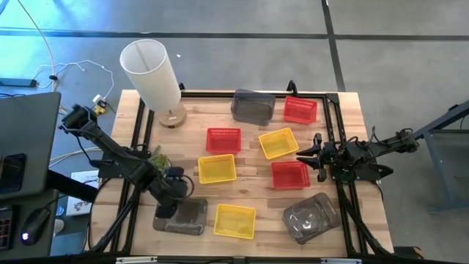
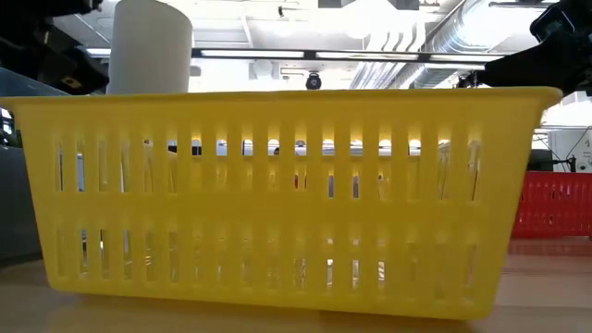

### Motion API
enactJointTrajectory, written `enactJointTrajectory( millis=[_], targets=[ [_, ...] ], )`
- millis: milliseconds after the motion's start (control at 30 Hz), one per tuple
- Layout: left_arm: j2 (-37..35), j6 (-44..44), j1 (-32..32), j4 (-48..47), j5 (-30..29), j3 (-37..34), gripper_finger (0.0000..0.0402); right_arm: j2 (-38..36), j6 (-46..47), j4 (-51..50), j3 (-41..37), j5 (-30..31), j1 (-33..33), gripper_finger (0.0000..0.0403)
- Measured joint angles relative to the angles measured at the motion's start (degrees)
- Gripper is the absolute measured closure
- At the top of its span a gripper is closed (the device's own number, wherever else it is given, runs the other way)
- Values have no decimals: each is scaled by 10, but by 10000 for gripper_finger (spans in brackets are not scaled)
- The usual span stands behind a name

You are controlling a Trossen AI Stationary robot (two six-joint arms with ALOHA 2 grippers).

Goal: Stack baskets by color
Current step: Stack the bottom left black bin on the top black bin

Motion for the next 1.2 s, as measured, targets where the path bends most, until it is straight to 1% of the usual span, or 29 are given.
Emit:
enactJointTrajectory(
  millis=[433,633,767,1000,1033,1200],
  targets=[
    [66,-28,0,2,10,0,258,0,0,0,0,0,0,327],
    [99,-49,2,2,0,0,263,0,0,0,0,0,0,327],
    [109,-57,6,2,-2,0,291,0,0,0,0,0,0,327],
    [118,-58,6,3,-2,0,388,0,0,0,0,0,0,327],
    [118,-58,6,2,-3,0,394,0,0,0,0,0,0,327],
    [118,-56,6,2,-8,0,398,0,0,0,0,0,0,327]
  ],
)
